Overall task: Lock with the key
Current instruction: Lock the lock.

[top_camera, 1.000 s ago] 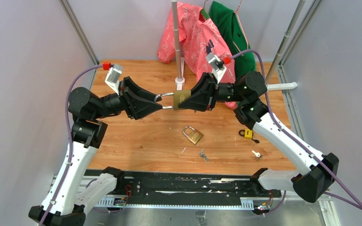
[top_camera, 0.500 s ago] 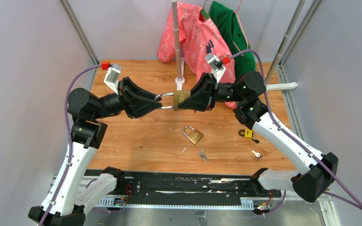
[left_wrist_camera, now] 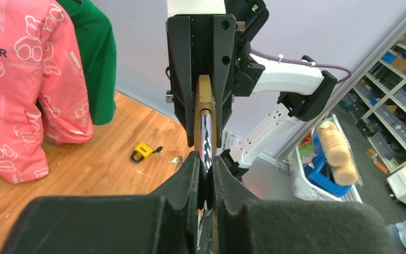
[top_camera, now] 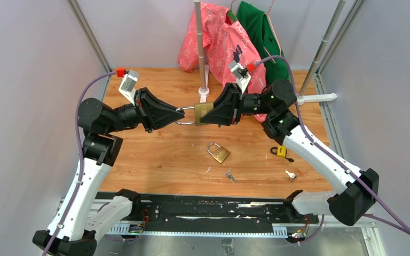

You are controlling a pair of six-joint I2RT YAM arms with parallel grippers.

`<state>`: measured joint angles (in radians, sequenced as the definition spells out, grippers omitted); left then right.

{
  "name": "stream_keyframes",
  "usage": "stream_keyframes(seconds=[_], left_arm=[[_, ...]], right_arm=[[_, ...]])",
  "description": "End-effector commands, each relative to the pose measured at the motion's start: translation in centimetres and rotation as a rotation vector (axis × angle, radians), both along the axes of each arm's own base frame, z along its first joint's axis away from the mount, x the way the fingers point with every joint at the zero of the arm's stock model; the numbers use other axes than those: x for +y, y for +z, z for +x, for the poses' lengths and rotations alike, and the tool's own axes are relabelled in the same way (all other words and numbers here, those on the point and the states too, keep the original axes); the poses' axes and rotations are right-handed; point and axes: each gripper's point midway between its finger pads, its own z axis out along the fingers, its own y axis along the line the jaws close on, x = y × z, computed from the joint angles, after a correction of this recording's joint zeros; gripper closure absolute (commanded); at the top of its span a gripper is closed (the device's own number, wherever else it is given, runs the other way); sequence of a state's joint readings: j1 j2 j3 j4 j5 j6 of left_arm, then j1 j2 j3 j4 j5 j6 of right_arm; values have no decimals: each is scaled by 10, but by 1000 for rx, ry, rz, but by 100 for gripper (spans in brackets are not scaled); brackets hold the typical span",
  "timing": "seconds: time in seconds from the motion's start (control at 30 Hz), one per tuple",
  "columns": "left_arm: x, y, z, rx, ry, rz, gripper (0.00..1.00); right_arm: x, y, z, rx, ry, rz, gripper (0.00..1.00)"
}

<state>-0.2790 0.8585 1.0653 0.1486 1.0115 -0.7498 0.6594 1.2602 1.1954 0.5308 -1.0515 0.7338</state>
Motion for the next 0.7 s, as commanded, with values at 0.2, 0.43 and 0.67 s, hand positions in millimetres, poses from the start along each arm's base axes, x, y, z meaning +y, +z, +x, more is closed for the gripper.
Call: stream_keyframes(seconds=[0.2,0.43,0.67], left_arm=[[-6,-6,-14,29,-132,35,68],[-7,-4,-9,31,-119,31,100],[-10,-14,-9,66,-184,61,100]], right_arm=[[-5,21,-4,-78,2,68,100],[-5,19,-5,-80,7,55,100],[-5,9,-8,-109,43,-20,100]])
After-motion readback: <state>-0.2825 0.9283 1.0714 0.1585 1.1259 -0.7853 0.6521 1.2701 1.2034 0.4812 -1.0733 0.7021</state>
